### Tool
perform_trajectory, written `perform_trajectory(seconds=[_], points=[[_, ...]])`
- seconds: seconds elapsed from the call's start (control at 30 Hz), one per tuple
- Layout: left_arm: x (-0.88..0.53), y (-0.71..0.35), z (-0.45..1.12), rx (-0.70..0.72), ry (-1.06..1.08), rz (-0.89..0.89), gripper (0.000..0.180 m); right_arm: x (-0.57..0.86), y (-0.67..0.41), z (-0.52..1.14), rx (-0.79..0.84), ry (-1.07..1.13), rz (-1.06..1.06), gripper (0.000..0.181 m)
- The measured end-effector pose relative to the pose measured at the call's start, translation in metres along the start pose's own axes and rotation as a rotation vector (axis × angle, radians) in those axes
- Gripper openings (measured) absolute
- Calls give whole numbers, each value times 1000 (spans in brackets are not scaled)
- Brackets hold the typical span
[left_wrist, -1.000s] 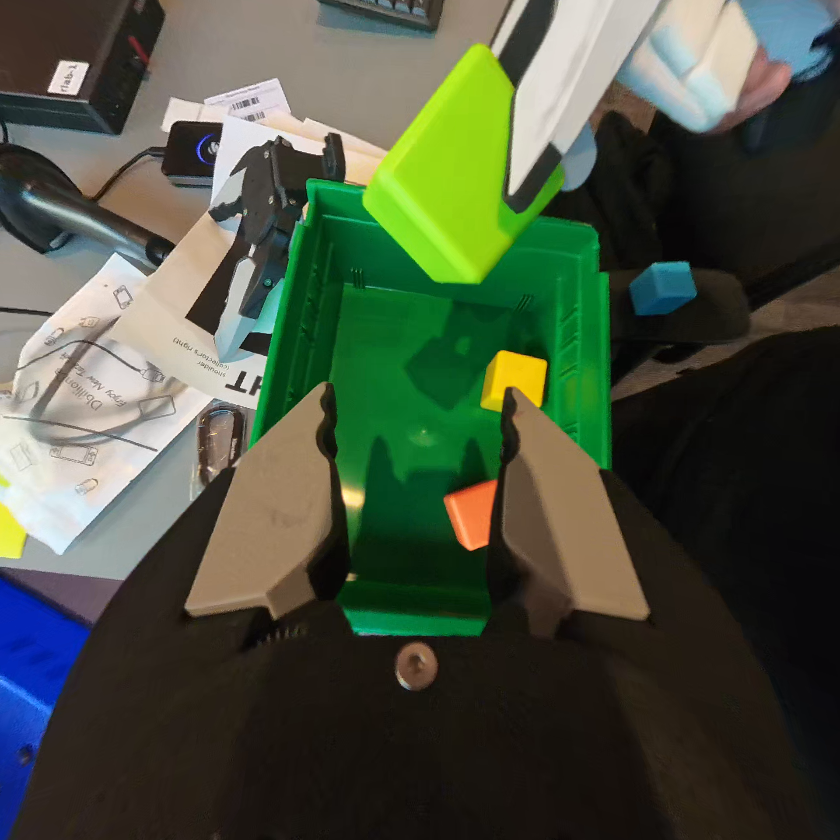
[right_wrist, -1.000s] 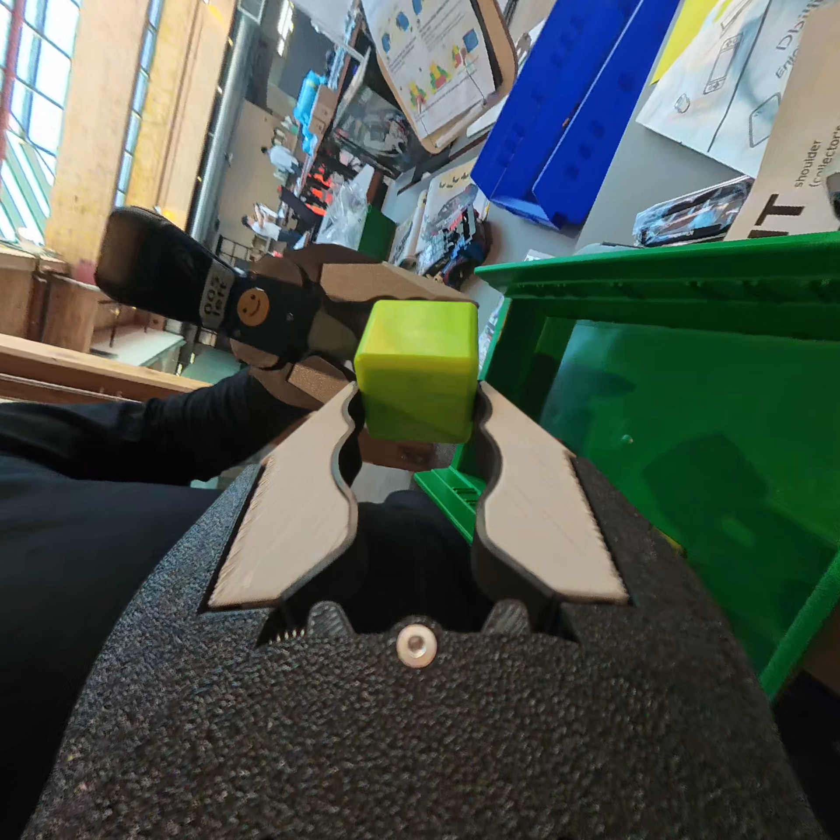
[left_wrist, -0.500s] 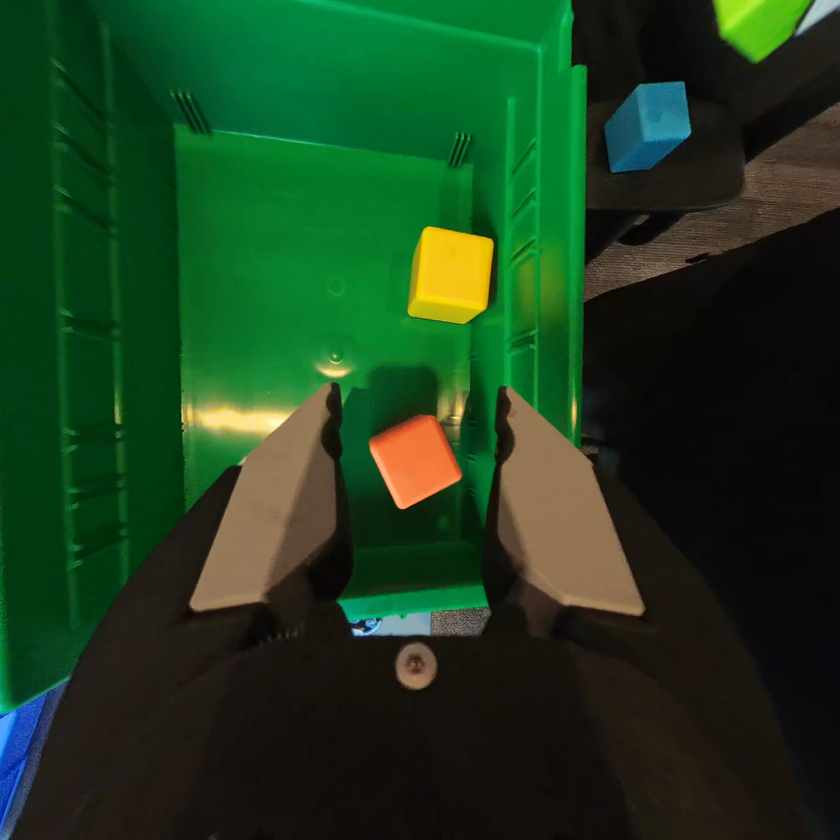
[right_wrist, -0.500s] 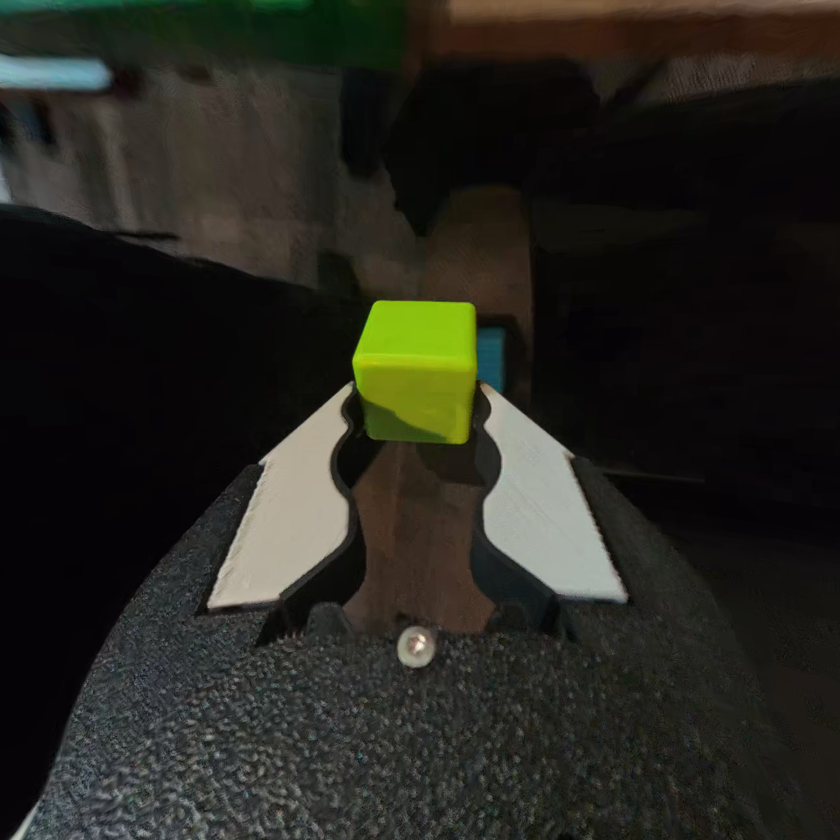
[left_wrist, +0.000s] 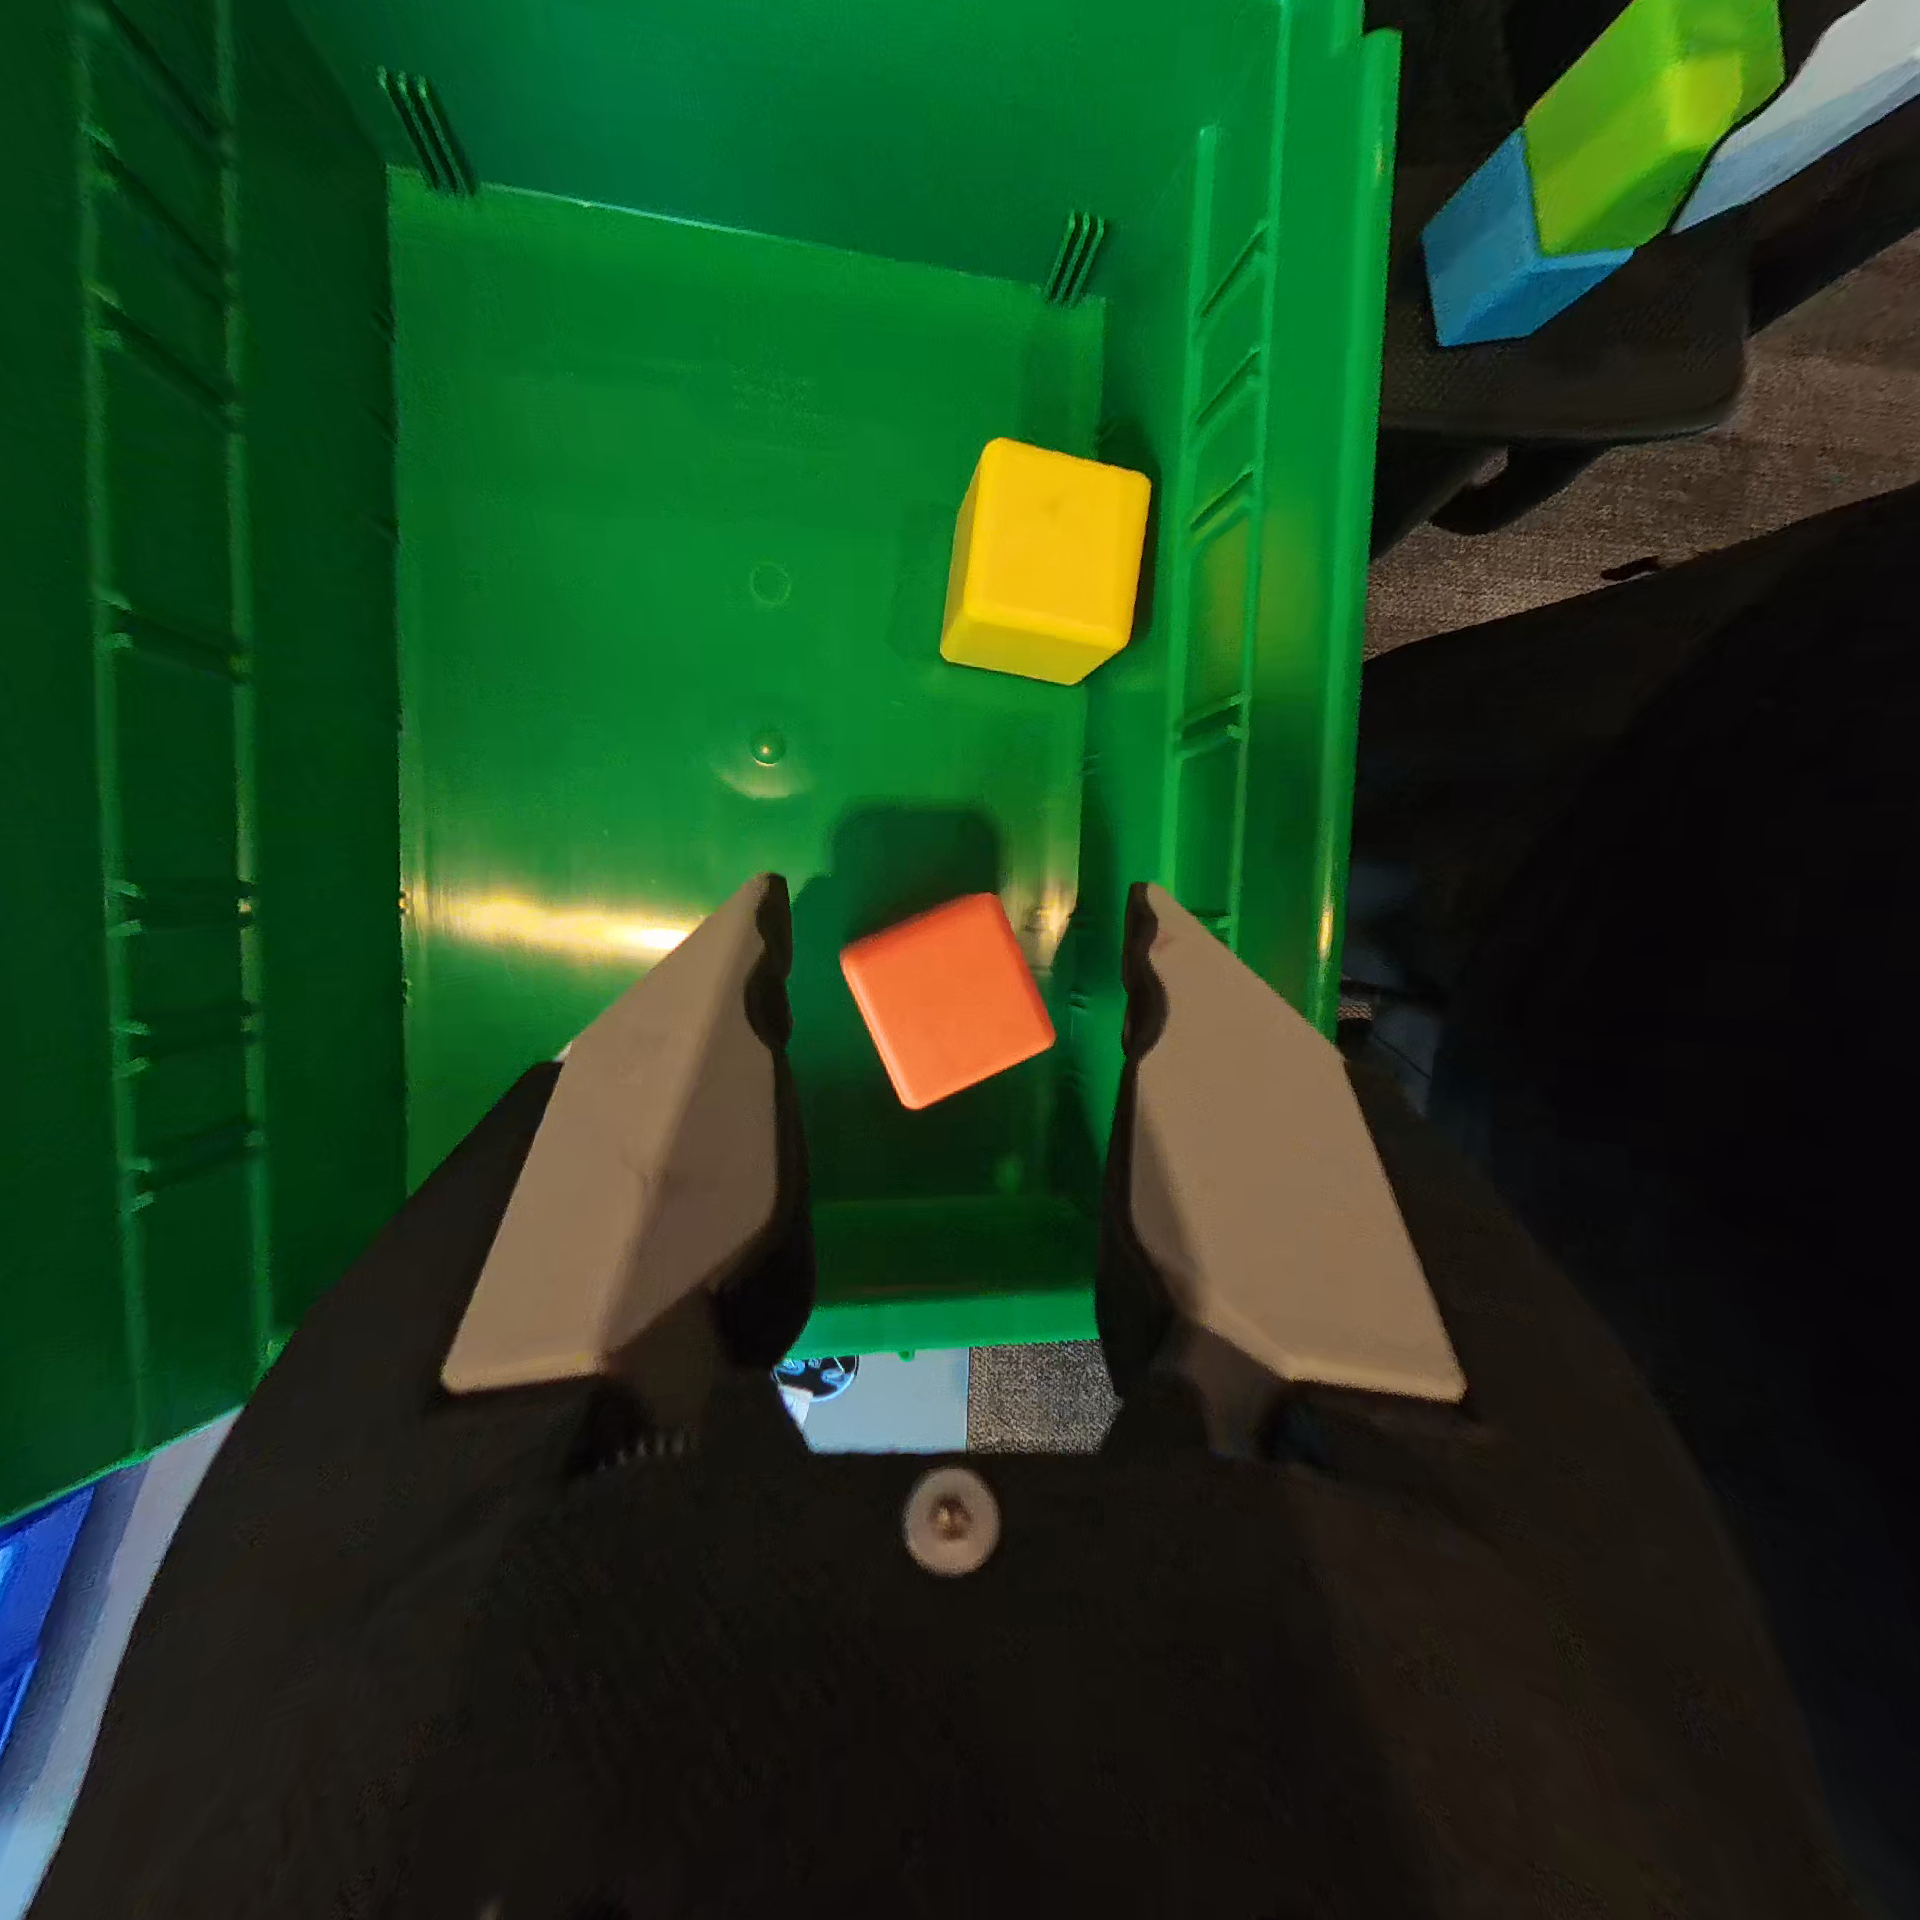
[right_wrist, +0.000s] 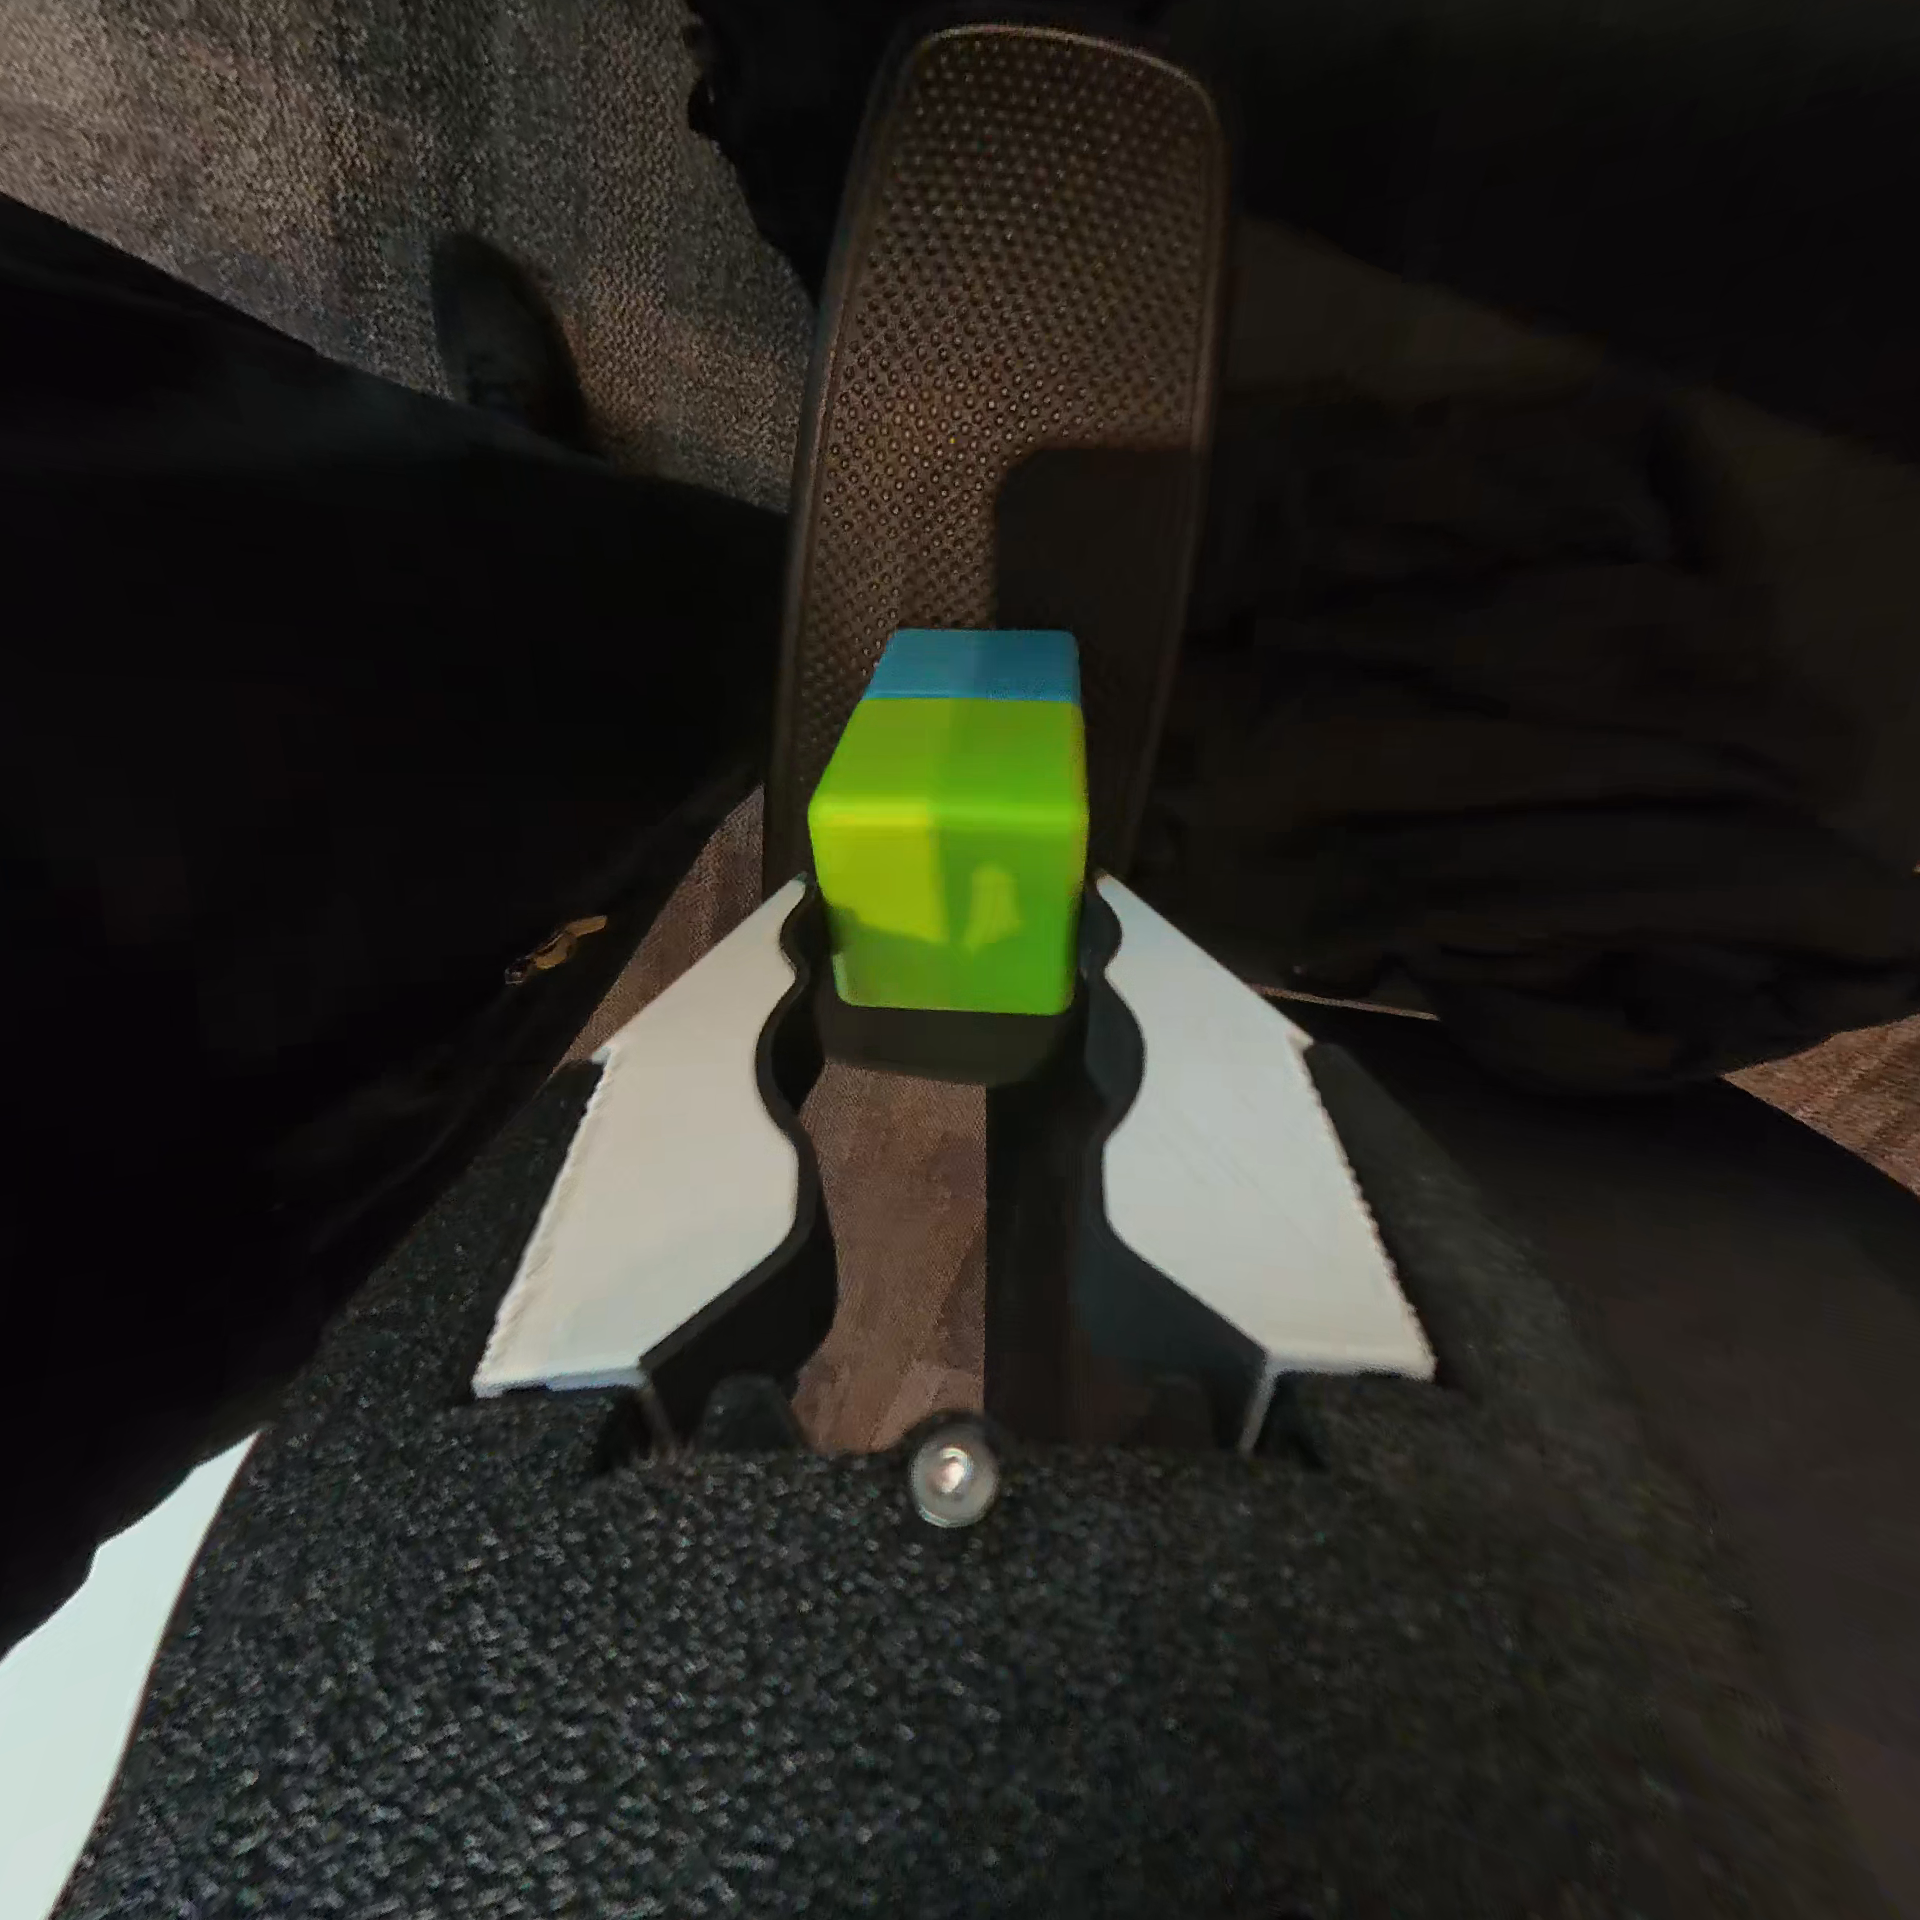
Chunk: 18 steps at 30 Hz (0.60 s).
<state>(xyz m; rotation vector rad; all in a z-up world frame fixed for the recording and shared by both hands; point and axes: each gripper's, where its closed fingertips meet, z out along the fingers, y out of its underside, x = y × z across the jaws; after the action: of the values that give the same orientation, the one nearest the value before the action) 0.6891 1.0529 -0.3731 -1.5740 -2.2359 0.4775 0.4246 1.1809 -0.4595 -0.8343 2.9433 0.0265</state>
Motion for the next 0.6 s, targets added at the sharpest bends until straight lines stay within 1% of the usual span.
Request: perform_trajectory(seconds=[0.13,0.23,0.37,0.43,0.5,0.6], points=[[1,1,2,-4,-1,-7,63,2,-2,-1,22,-1,23,47],[0,-6,8,-10,-8,29,63,1,-7,-10,58,4,29,47],[4,-31,28,-19,4,115,67,3,-14,-23,108,3,49,48],[10,-46,39,-8,30,178,69,4,-20,-30,139,-1,60,48],[15,-50,51,-32,59,256,70,6,-24,-38,171,3,73,48],[20,-44,64,-70,127,350,66,8,-30,-52,225,-4,96,48]])
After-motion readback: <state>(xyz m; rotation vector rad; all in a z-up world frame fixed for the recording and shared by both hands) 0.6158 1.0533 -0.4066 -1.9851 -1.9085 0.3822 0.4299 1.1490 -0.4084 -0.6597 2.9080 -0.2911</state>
